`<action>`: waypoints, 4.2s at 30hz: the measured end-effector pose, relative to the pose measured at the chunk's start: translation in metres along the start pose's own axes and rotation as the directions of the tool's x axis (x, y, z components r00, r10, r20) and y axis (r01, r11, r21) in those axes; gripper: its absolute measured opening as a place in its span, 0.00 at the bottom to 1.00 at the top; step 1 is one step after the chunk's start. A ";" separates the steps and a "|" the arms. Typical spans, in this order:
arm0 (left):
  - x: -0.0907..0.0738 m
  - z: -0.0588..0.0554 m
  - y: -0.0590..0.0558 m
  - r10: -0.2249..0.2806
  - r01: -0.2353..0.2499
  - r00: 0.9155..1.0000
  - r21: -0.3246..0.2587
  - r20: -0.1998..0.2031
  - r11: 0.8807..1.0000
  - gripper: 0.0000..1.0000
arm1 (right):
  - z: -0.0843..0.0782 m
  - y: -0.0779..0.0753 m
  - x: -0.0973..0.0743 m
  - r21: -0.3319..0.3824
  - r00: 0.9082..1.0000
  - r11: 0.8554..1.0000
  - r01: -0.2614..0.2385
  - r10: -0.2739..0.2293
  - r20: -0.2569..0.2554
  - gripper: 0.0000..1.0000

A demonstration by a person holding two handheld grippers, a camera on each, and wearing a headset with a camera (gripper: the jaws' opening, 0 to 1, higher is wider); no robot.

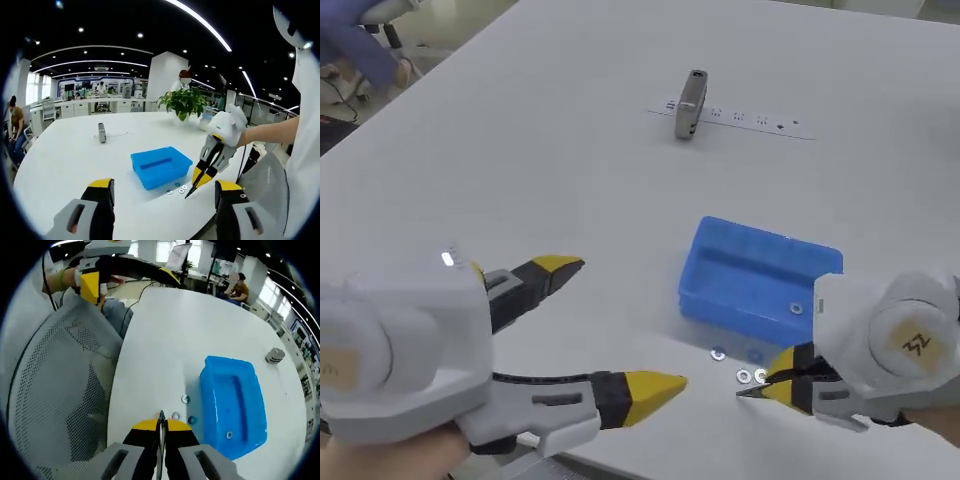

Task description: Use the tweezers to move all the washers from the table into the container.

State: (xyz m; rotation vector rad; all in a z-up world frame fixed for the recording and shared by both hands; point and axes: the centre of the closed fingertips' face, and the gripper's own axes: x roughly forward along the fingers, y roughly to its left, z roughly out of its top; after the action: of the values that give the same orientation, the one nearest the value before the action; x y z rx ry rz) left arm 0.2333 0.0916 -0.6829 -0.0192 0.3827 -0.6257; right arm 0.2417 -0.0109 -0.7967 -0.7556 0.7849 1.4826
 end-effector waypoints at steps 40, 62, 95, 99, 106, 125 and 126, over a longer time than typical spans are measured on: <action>0.015 -0.007 -0.016 -0.049 0.050 0.998 0.034 -0.047 0.998 0.80 | -0.072 -0.036 -0.021 0.714 0.938 0.650 0.260 -0.344 -0.028 0.00; 0.018 -0.010 -0.013 -0.075 0.075 0.996 0.013 -0.045 0.997 0.69 | -0.036 -0.021 -0.003 0.418 0.950 0.864 0.280 -0.312 0.007 0.00; 0.025 -0.021 -0.072 -0.450 0.493 0.860 0.171 -0.241 0.853 0.00 | 0.085 0.043 -0.026 -0.004 0.884 0.999 0.051 -0.044 0.465 0.00; 0.024 -0.026 -0.072 -0.447 0.508 0.849 0.199 -0.283 0.838 0.00 | 0.088 0.046 -0.025 -0.019 0.885 0.999 0.041 -0.027 0.466 0.00; 0.023 -0.029 -0.071 -0.437 0.520 0.841 0.253 -0.319 0.815 0.00 | 0.075 0.046 -0.013 0.006 0.914 1.000 0.008 -0.010 0.407 0.02; 0.021 -0.032 -0.074 -0.443 0.552 0.820 0.296 -0.362 0.780 0.00 | 0.050 0.046 0.042 -0.112 0.988 0.993 -0.034 0.051 0.146 0.07; 0.021 -0.032 -0.074 -0.442 0.551 0.821 0.297 -0.361 0.780 0.00 | 0.049 0.046 0.042 -0.114 0.989 0.993 -0.033 0.049 0.140 0.06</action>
State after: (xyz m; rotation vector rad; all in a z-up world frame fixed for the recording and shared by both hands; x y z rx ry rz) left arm 0.1956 0.0224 -0.7099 0.3659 0.5193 -1.2428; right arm 0.1933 0.0516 -0.8023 -0.7110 0.6171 1.6090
